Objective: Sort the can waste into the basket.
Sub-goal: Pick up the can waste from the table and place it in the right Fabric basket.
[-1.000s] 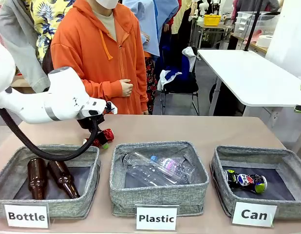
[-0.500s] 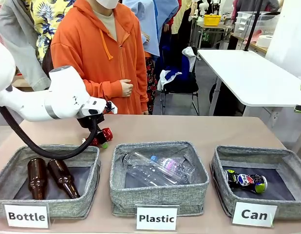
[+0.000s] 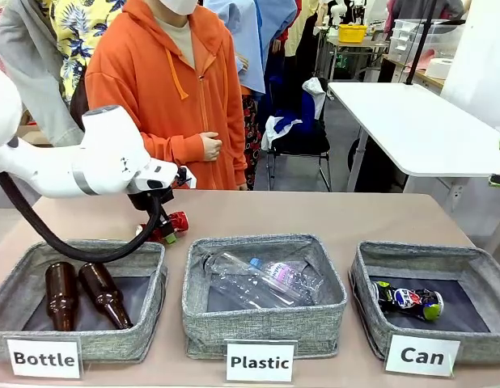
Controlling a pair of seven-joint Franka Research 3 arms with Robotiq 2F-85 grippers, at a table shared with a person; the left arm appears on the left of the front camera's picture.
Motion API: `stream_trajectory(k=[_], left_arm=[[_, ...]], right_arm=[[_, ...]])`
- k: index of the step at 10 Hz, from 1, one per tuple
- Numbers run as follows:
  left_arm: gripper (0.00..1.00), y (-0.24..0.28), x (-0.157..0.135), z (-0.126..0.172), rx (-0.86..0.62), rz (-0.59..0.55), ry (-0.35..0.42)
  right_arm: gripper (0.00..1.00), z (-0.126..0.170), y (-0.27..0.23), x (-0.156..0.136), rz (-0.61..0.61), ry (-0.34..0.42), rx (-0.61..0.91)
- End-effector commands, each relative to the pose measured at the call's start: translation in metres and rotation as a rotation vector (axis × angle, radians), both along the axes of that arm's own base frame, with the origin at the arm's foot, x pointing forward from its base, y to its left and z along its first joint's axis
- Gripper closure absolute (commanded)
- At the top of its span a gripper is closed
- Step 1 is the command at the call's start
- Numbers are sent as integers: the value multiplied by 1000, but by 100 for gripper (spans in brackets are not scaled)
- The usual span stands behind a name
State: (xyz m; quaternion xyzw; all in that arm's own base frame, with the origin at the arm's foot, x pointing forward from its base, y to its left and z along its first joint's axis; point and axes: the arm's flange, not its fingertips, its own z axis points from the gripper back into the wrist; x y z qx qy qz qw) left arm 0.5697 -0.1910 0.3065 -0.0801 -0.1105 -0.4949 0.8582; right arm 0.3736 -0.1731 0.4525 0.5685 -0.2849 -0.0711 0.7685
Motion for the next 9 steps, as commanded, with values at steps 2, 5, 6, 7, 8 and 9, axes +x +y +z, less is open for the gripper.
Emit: stream_trajectory(k=[2,5,6,7,8,9], left_arm=[[100,8,-38,47,4,-72,-86],[100,34,-107,149,-69,-191,-211],[100,53,-145,184,-110,-220,-244],[100,67,-178,201,-144,-261,-261],[100,77,-207,202,-185,-311,-246],[100,85,-233,194,-184,-382,-226]], right_arm=[[0,4,-3,-1,12,3,-6],[0,4,-3,-1,12,3,-6],[0,4,-3,-1,12,3,-6],[0,4,-3,-1,12,3,-6],[0,4,-3,-1,12,3,-6],[0,4,-3,-1,12,3,-6]])
